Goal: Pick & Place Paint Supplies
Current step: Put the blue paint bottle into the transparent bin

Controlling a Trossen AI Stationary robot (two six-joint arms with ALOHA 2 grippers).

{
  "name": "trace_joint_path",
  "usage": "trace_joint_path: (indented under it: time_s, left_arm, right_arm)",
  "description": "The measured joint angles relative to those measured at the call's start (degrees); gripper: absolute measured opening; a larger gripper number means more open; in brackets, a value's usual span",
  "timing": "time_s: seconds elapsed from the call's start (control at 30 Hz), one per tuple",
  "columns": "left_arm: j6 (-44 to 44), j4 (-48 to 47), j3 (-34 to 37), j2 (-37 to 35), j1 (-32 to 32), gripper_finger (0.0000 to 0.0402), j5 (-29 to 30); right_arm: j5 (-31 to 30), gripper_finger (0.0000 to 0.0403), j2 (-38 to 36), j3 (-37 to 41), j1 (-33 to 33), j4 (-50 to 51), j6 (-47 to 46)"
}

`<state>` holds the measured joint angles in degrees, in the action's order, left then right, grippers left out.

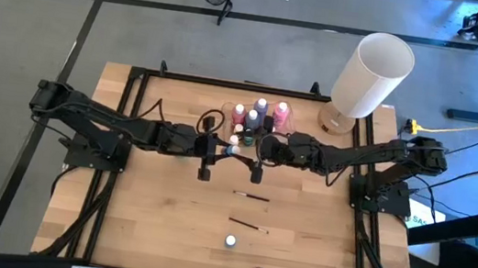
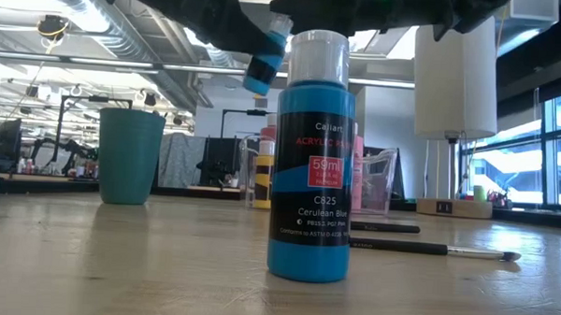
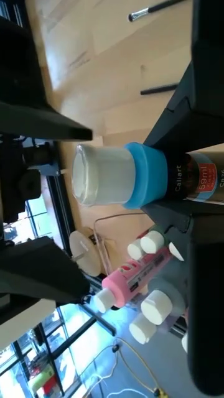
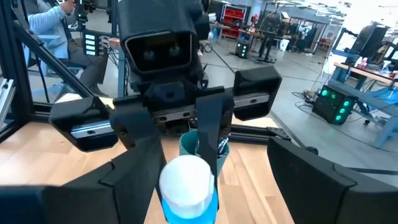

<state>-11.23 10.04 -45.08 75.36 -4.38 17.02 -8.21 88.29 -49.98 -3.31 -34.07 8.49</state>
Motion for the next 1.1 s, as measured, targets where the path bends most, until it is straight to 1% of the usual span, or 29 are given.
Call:
trace_joint_path:
  time_s: [0.67,0.97,1.1]
  left_arm:
    - [-1.59,2.23,0.00,-0.18,0.00,0.0100,0.46]
    - [-2.25,2.69,0.01,-0.18,0.00,0.0100,0.50]
    - [-2.25,3.15,0.00,-0.18,0.01,0.0100,0.98]
  right_arm:
    - [-0.13,0.0295,0.00,0.00,-0.02,1.73,-0.55]
    - [-0.12,0.0268,0.00,0.00,-0.02,1.78,-0.59]
    - [-0.10,0.0262,0.00,0.00,-0.04,1.85,-0.57]
